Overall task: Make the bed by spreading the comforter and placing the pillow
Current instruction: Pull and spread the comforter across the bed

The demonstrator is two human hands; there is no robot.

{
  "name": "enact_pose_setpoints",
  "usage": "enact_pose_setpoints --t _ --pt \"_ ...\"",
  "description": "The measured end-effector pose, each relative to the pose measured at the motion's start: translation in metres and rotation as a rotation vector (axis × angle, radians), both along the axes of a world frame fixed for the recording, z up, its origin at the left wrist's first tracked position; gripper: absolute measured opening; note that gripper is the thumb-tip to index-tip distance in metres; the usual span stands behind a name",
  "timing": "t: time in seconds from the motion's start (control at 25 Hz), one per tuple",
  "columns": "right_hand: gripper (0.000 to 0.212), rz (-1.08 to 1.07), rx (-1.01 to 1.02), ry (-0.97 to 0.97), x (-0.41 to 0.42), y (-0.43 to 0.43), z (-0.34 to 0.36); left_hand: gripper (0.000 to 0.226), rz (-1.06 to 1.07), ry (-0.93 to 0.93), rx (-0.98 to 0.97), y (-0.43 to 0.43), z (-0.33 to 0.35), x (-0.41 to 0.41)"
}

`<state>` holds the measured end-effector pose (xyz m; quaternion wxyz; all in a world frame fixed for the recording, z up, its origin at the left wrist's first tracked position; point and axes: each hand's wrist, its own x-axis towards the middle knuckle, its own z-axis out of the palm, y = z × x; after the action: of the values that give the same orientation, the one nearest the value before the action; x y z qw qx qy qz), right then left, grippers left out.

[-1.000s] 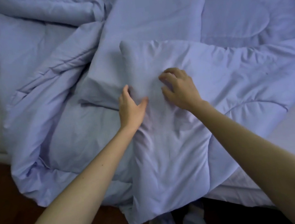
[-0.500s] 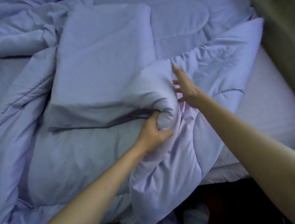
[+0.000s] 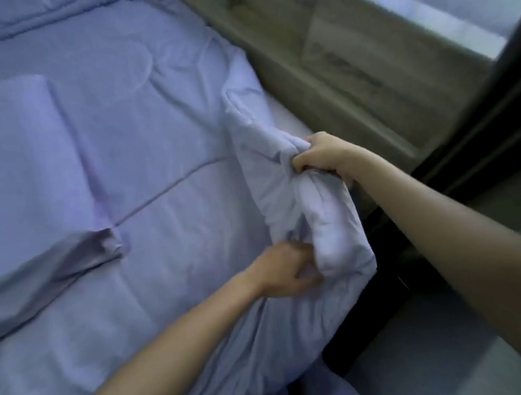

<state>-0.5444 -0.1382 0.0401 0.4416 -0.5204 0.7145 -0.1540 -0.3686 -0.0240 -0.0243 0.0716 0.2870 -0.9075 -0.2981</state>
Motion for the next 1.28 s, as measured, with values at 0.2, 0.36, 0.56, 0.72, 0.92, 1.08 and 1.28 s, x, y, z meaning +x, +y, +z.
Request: enact_pose_setpoints --t 0.2,0.36,0.56,0.72,0.92,1.08,1.28 --pt "0.004 -0.458 -0.017 -0.011 -0.107 0.047 -0.031 0.039 0.51 -0.11 -0.304 -0.056 -0.057 0.019" --pt "0.021 -0.667 0.037 0.074 -0.156 0.085 -0.08 0.064 0.689 -0.643 -0.089 -0.055 -0.082 0.06" --pt "0.047 -0.467 -0.076 0.409 -0.139 0.09 -0.114 0.073 0.672 -0.757 0.089 -0.047 -0.088 0.062" --pt "0.059 0.221 -0.214 0.535 -0.097 0.072 -0.136 0.071 0.662 -0.754 0.125 -0.051 -0.084 0.063" --pt "0.066 0.328 0.098 0.425 -0.067 0.038 -0.161 0.068 0.639 -0.8 0.112 -0.034 -0.077 0.079" --pt "0.055 0.264 -0.028 0.357 -0.026 0.025 -0.133 0.056 0.755 -0.689 0.256 -0.011 -0.046 0.094" --pt "0.035 0.362 -0.305 0.057 0.098 0.023 -0.052 0.04 1.071 -0.475 0.162 0.012 0.02 0.153"
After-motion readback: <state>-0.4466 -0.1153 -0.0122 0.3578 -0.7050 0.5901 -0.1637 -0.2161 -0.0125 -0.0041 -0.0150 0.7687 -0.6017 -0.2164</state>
